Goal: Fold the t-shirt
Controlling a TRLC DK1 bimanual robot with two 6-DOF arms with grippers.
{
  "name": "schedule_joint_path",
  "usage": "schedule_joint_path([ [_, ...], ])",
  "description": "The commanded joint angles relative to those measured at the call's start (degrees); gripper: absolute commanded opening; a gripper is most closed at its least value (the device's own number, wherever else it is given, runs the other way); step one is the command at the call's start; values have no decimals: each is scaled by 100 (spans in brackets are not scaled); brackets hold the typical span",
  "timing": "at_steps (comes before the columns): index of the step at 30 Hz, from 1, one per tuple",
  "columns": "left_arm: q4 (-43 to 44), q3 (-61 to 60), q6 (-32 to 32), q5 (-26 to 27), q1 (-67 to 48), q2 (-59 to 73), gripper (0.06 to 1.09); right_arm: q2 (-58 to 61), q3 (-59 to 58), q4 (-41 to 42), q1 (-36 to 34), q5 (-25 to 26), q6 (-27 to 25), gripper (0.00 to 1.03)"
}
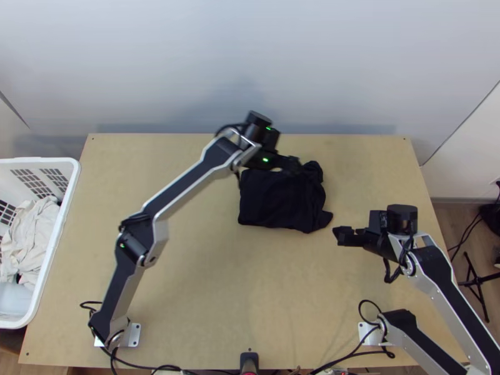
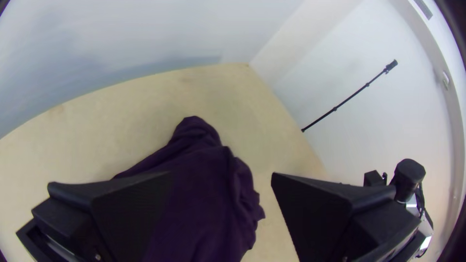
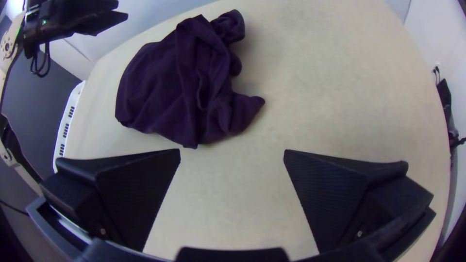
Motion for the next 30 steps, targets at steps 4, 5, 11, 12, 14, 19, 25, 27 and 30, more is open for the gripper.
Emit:
schedule_joint_path([
  [4, -1037, -465, 314, -65, 894, -658, 104, 1049, 42, 1173, -62, -252, 400, 99],
  [5, -1125, -535, 314, -65, 965, -737, 104, 1251, 121, 1270, -53, -287, 418, 99],
  [11, -1371, -1247, 525, -127, 1220, -1396, 104, 2604, 728, 1683, 17, -507, 576, 99],
  [12, -1371, -1353, 577, -223, 1237, -1502, 104, 2824, 842, 1744, 61, -507, 585, 99],
  [14, -1380, -1484, 595, -399, 1272, -1651, 104, 3228, 1097, 1788, 149, -525, 620, 99],
  [19, -1380, -1792, 569, -540, 1404, -1967, 104, 4046, 1694, 1788, 360, -736, 770, 96],
  [25, -1380, -2091, 569, -681, 1448, -2240, 104, 4450, 2002, 2008, 738, -815, 743, 96],
  [27, -1362, -2179, 560, -716, 1483, -2310, 104, 4591, 2107, 2043, 791, -850, 734, 96],
  [30, -1362, -2302, 551, -812, 1510, -2372, 104, 4819, 2257, 2070, 861, -876, 708, 96],
])
